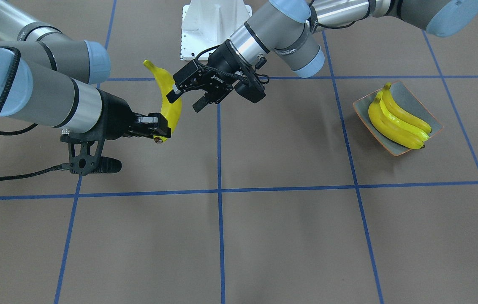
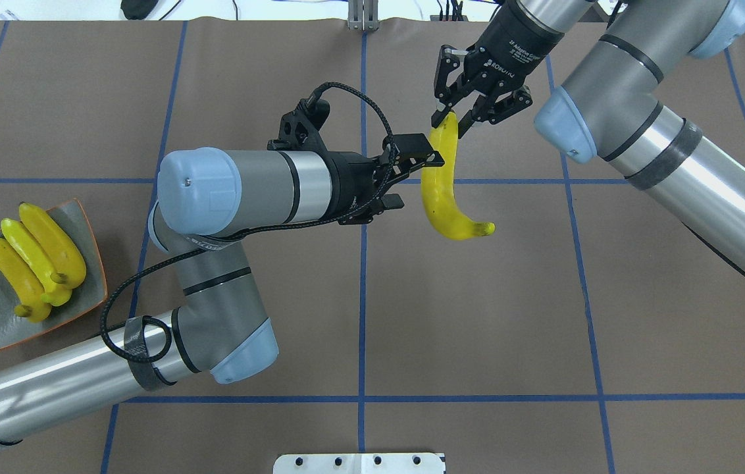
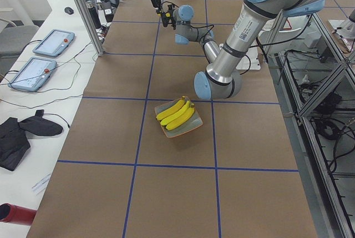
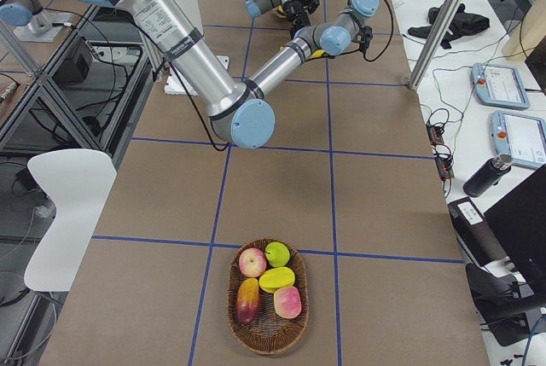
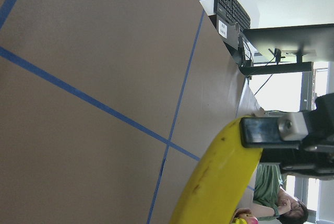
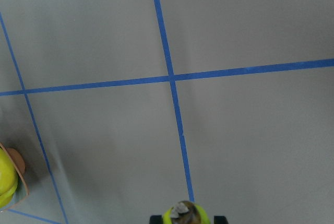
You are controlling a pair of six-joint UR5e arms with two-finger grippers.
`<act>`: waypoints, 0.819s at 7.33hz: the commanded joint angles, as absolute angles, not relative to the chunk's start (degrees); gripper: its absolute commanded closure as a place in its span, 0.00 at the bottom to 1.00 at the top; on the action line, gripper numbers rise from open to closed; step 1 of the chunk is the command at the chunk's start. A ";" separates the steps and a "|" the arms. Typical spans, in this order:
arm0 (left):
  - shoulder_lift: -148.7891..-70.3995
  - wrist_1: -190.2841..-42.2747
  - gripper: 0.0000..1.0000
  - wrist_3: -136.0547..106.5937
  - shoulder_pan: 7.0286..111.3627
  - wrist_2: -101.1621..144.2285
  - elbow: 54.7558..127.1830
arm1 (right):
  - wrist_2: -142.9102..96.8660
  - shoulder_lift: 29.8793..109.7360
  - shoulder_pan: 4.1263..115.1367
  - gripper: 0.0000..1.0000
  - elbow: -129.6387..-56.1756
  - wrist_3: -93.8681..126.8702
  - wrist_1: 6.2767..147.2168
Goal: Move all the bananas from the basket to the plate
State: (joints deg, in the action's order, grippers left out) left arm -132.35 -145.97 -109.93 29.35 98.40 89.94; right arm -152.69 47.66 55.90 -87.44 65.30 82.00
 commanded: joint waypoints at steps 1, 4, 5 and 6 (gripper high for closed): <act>-132.80 -145.90 0.00 -110.92 28.74 98.26 89.48 | -152.75 47.64 55.90 1.00 -87.45 65.30 82.00; -135.52 -145.90 0.00 -110.92 28.65 98.26 86.75 | -152.75 47.64 55.90 1.00 -87.45 65.30 82.00; -135.53 -145.90 0.01 -110.92 28.65 98.26 86.75 | -152.75 47.64 55.90 1.00 -87.45 65.30 82.00; -135.44 -145.90 0.05 -110.83 28.74 98.26 86.75 | -152.75 47.64 55.90 1.00 -87.45 65.30 82.00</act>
State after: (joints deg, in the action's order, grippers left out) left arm -135.40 -145.90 -110.90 28.67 98.26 86.84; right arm -152.75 47.64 55.90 -87.45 65.30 82.00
